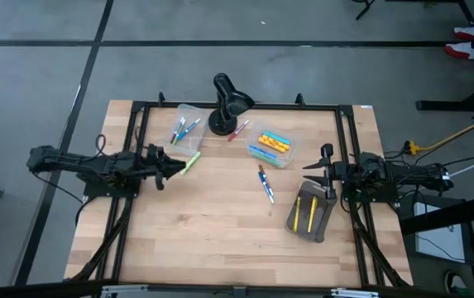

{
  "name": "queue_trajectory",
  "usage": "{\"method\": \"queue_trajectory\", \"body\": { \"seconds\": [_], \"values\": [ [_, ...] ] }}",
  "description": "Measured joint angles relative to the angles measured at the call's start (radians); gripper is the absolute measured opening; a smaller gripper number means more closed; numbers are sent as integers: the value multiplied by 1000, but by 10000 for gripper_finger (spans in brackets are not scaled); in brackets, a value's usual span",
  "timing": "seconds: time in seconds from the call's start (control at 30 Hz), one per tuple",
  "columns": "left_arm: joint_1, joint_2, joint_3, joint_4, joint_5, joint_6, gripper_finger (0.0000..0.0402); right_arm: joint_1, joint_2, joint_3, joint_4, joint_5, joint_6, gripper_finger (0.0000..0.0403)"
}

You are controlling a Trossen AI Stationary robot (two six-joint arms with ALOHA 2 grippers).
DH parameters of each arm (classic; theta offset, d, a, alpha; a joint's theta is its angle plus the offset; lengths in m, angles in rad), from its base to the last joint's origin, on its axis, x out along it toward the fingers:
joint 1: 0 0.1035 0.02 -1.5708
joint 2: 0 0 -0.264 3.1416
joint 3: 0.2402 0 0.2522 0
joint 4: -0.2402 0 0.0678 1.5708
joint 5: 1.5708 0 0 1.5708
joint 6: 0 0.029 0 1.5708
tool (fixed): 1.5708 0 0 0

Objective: Pick & Place Markers
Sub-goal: Put the light green highlighter pen into the right transparent bin

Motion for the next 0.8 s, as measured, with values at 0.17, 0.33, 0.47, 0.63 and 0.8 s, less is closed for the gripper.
{"method": "queue_trajectory", "body": {
  "seconds": [0.17, 0.33, 0.47, 0.63, 0.8],
  "values": [
    [-55, 185, 35, -9, -55, -29, 72, 0, 0, 0, 0, 0, 0, 126],
    [-92, 370, 106, -53, -85, -70, 72, 0, 0, 0, 0, 0, 0, 126],
    [-109, 529, 180, -84, -91, -72, 72, 0, 0, 0, 0, 0, 0, 126],
    [-110, 702, 305, -220, -134, -65, 72, 0, 0, 0, 0, 0, 0, 126],
    [-110, 820, 404, -363, -192, -85, 72, 0, 0, 0, 0, 0, 0, 126]
  ]
}}
